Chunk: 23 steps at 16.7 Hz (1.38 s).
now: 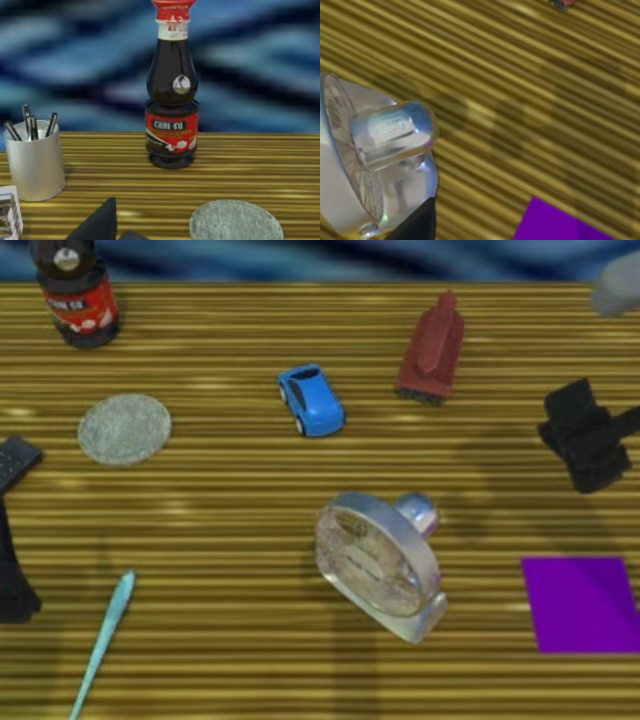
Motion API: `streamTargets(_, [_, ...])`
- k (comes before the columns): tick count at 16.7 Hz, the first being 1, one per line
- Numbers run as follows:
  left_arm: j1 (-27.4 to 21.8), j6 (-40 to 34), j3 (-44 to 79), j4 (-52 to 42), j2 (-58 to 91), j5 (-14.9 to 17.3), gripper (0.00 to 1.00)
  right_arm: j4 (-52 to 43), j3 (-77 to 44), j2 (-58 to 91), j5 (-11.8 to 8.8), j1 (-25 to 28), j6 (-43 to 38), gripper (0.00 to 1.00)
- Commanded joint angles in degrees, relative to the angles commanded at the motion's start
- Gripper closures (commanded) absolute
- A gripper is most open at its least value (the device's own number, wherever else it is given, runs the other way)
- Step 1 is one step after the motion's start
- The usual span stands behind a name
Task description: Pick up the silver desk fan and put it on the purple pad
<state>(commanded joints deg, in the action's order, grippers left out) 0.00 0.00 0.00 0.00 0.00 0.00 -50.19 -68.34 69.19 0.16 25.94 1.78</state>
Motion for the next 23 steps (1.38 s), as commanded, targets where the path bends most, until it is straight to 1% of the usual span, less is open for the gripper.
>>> streamTargets(3, [0.0, 0.0, 0.0, 0.0, 0.0, 0.0, 0.0, -11.2, -17.9, 17.2, -0.1, 6.2, 0.3, 0.0])
streamTargets(5, [0.0, 0.0, 0.0, 0.0, 0.0, 0.0, 0.0, -18.2, -27.7, 27.3, -0.2, 9.9, 0.6, 0.0])
streamTargets(8, [0.0, 0.0, 0.0, 0.0, 0.0, 0.0, 0.0, -27.4, -38.7, 39.9, -0.1, 14.5, 1.1, 0.0])
streamTargets(11, [0.0, 0.0, 0.0, 0.0, 0.0, 0.0, 0.0, -34.0, -45.7, 48.0, 0.0, 17.6, 1.4, 0.0])
streamTargets(14, [0.0, 0.0, 0.0, 0.0, 0.0, 0.0, 0.0, -36.6, -48.5, 50.9, 0.0, 18.8, 1.5, 0.0])
streamTargets(19, [0.0, 0.0, 0.0, 0.0, 0.0, 0.0, 0.0, -36.3, -48.2, 50.8, 0.0, 18.6, 1.5, 0.0])
streamTargets(23, [0.0, 0.0, 0.0, 0.0, 0.0, 0.0, 0.0, -30.7, -41.8, 50.2, 0.0, 18.7, 1.5, 0.0])
